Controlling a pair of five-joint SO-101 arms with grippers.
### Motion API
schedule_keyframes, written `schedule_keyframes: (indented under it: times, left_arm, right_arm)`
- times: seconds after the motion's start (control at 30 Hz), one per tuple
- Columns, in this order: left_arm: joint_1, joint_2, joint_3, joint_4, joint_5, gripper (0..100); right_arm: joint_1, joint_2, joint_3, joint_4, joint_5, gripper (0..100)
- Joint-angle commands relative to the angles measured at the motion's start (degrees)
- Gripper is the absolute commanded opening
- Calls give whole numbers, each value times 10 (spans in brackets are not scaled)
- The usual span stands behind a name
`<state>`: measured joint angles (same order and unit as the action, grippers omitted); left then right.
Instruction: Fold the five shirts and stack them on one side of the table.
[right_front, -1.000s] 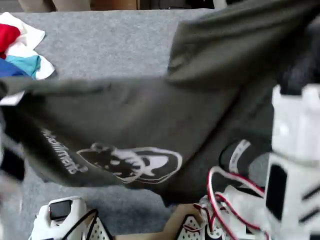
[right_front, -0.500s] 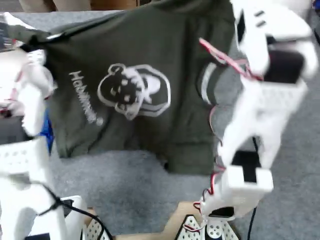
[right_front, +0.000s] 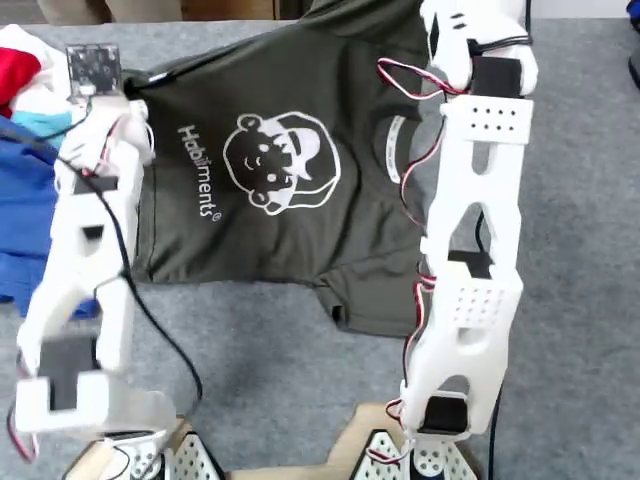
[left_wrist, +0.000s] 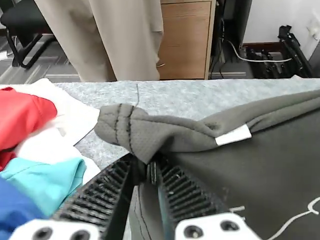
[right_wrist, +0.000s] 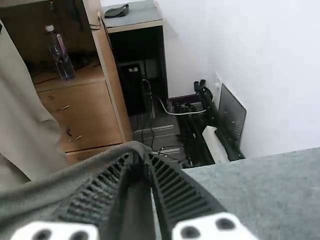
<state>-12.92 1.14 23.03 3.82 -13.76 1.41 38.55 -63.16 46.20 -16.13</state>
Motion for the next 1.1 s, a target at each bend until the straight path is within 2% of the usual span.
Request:
schedule_keyframes:
  times: [0.0,0.27,0.37,0.53,0.87,1.07]
  left_arm:
    - [-31,97,-158,20,25,20]
    - [-29,240,-475,323,89,20]
    - [-18,276,-554,404,91,20]
    - [-7,321,-619,487,91,20]
    - [-4,340,-622,622,90,19]
    - [-3,340,-622,656,92,19]
  right_arm:
    - [-2,12,-58,-17,1,5]
    - [-14,7,-61,53,1,5]
    - [-16,8,-59,67,1,5]
    - [-48,11,-56,94,0,5]
    - [-162,128,-60,98,0,69]
    - [-204,198,-60,33,0,72]
